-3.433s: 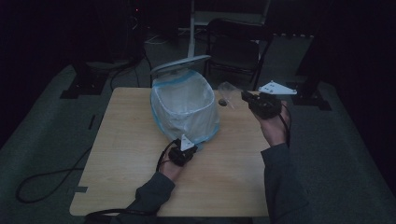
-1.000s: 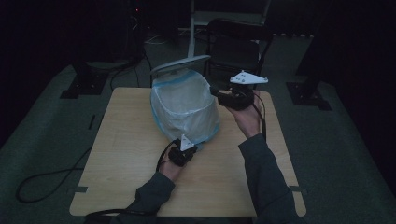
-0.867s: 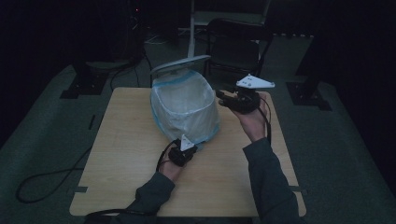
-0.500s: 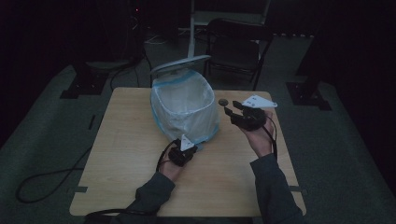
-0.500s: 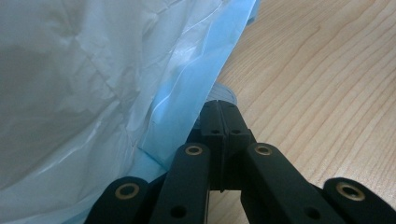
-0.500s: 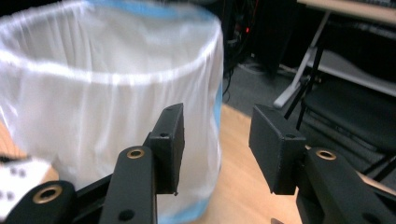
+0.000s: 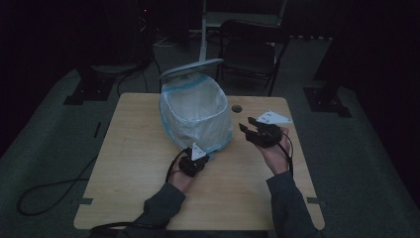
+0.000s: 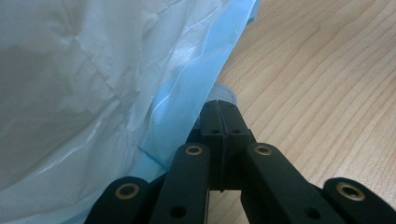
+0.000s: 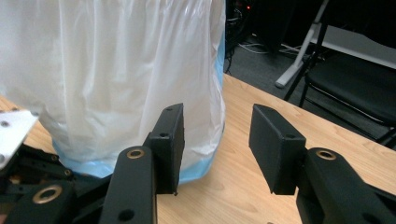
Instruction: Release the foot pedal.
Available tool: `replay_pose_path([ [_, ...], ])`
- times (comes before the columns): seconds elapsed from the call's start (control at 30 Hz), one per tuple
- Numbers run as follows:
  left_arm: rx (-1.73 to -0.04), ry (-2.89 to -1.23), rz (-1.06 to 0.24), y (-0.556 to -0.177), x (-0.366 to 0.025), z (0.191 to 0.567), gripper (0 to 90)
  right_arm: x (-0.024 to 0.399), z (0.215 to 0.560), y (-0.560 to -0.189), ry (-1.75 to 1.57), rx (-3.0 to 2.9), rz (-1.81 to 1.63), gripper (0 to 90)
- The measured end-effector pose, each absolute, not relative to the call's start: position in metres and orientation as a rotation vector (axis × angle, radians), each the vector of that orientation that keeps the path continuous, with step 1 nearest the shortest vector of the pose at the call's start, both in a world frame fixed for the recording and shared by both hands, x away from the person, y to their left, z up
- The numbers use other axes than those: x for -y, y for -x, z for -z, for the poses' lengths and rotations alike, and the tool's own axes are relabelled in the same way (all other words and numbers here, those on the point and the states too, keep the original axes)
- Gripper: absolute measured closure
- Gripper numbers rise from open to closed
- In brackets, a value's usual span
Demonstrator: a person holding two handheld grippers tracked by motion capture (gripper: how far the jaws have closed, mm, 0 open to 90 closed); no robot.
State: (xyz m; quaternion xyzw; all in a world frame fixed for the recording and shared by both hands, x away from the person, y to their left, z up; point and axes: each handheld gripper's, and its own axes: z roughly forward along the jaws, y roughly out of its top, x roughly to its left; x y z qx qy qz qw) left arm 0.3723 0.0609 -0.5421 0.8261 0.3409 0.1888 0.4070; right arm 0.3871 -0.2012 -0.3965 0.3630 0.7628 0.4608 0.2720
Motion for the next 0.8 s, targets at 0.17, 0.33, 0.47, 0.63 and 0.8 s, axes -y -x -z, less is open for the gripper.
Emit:
replay_pose_path([
  [0.17, -0.86, -2.081, -0.476, -0.372, -0.061, 0.542, 90.0, 0.204, 0.405, -0.382, -0.996, -2.053, -1.235, 54.6],
  [0.33, -0.861, -2.082, -0.475, -0.372, -0.061, 0.542, 90.0, 0.209, 0.42, -0.379, -1.03, -2.059, -1.23, 54.6],
  [0.47, -0.86, -2.084, -0.48, -0.372, -0.06, 0.542, 90.0, 0.213, 0.434, -0.377, -1.064, -2.064, -1.23, 54.6],
  [0.63, -0.857, -2.081, -0.495, -0.371, -0.059, 0.542, 90.0, 0.219, 0.453, -0.374, -1.097, -2.087, -1.195, 54.6],
  [0.8, -0.859, -2.082, -0.498, -0.37, -0.058, 0.542, 90.0, 0.224, 0.466, -0.372, -1.132, -2.1, -1.175, 54.6],
])
